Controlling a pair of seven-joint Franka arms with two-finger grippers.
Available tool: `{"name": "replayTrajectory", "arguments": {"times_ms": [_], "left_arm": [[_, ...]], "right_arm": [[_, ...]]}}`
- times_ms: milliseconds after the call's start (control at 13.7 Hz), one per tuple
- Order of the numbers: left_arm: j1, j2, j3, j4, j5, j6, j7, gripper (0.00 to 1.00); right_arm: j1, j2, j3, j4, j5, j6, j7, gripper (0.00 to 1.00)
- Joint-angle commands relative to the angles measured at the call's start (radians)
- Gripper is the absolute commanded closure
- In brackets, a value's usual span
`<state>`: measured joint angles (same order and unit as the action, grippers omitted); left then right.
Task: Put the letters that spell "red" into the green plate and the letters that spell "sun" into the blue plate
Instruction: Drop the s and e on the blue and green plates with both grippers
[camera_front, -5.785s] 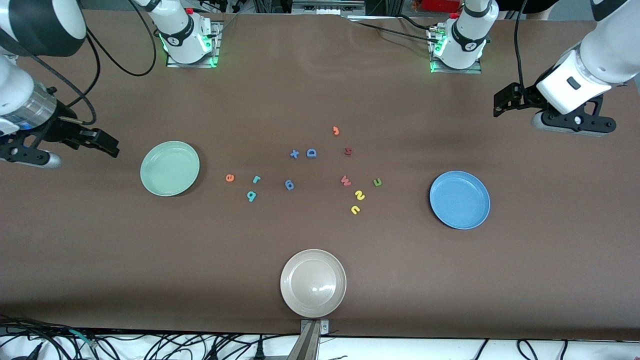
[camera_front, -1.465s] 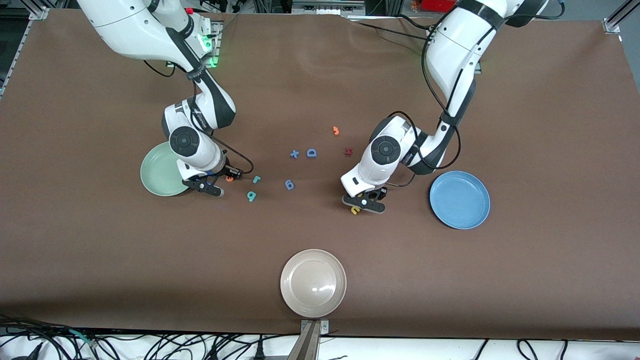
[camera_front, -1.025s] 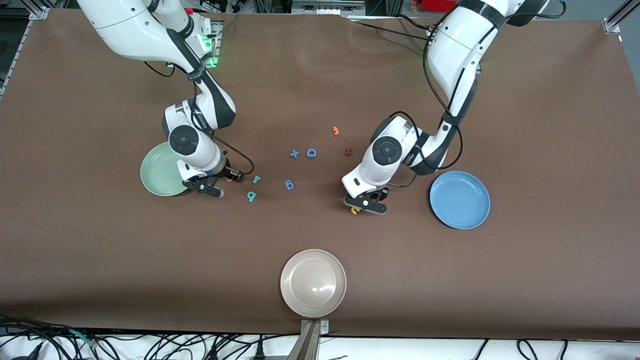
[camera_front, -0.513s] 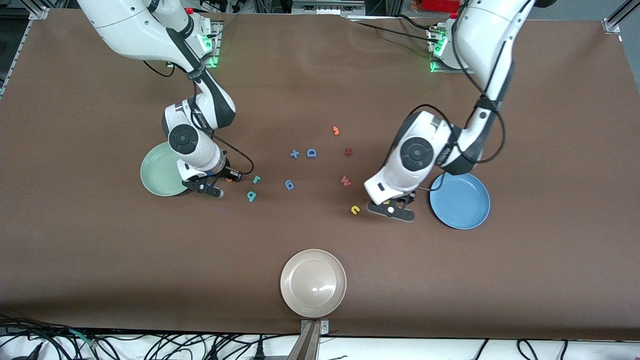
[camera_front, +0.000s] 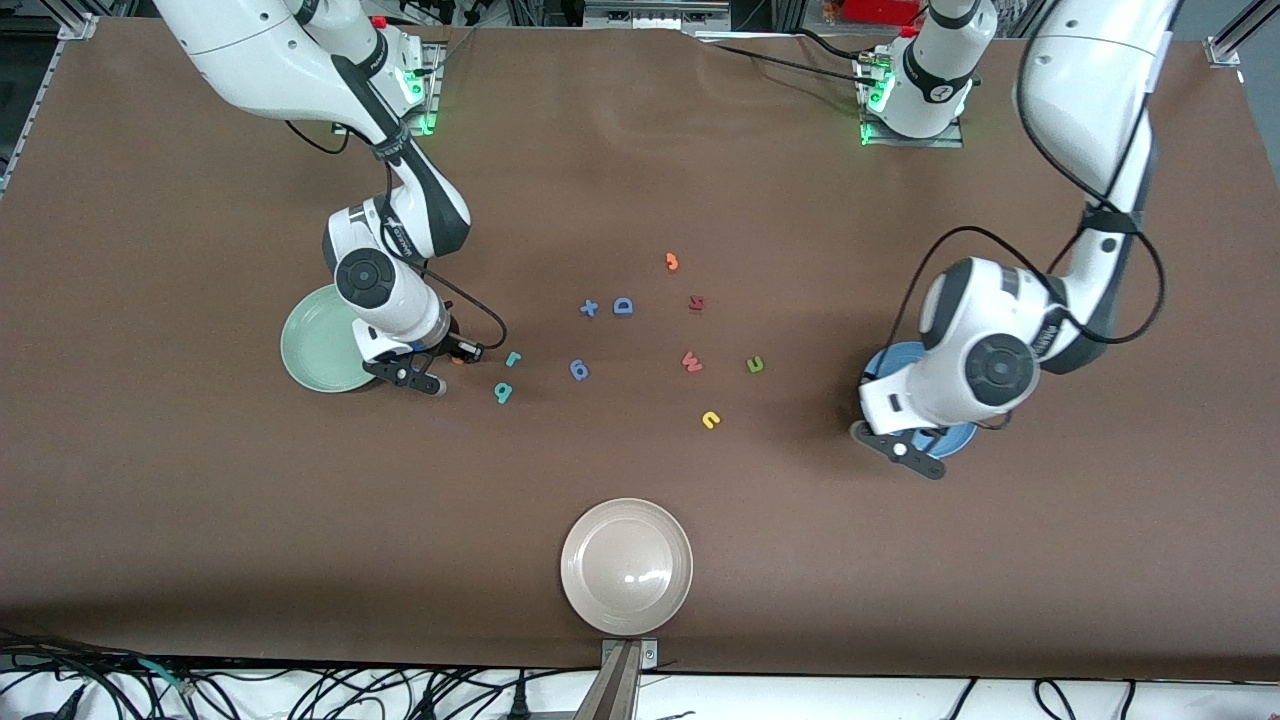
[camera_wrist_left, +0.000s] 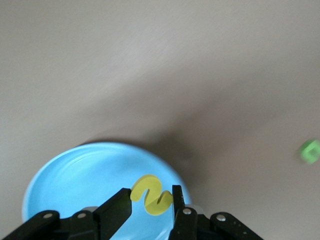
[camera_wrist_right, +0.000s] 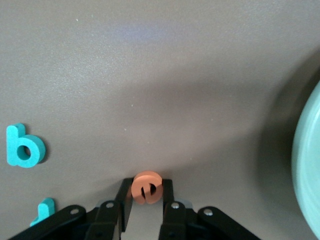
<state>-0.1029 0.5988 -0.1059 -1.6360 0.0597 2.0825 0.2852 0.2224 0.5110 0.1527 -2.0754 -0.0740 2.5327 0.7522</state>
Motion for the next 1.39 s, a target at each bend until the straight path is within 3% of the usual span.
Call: {"name": "replayTrajectory", "arguments": {"times_ms": [0,220,366,439,586,879,1025,1172,1318], "left_arm": [[0.047,-0.004,-0.012,-0.031,0.022,-0.006,0.061,0.74],[0.077,0.019,-0.014,-0.039,0.022,-0.002,0.069,0.71],[0.077,0.029,-0.014,-0.039,0.023,0.001,0.069,0.60],[0.077,0.029,-0.014,-0.038,0.023,0.001,0.069,0.49],[0.075,0.027,-0.014,-0.036,0.025,0.001,0.071,0.00],[0.011,0.007,-0.020,-0.024,0.025,-0.005,0.059,0.00],[-0.046,0.001,-0.020,-0.021,0.015,-0.005,0.020,0.00],[-0.113,0.003,-0.023,-0.018,0.014,-0.002,-0.132,0.00],[-0.191,0.007,-0.024,-0.018,0.015,0.005,-0.327,0.00]], "right_arm": [[0.000,-0.057,-0.012,-0.006,-0.017,-0.089,0.004,0.91],[0.000,-0.115,-0.027,0.018,-0.017,-0.196,-0.007,0.90],[-0.001,-0.156,-0.050,0.024,-0.017,-0.271,-0.033,0.91],[-0.002,-0.178,-0.074,0.024,-0.017,-0.308,-0.071,0.91],[-0.002,-0.215,-0.129,0.006,-0.017,-0.339,-0.151,0.91],[-0.003,-0.284,-0.228,-0.110,-0.017,-0.319,-0.289,0.91],[-0.003,-0.296,-0.255,-0.216,-0.017,-0.199,-0.330,0.91],[-0.003,-0.284,-0.287,-0.290,-0.017,-0.074,-0.376,0.91],[-0.005,-0.256,-0.315,-0.296,-0.017,-0.046,-0.430,0.90]]}}
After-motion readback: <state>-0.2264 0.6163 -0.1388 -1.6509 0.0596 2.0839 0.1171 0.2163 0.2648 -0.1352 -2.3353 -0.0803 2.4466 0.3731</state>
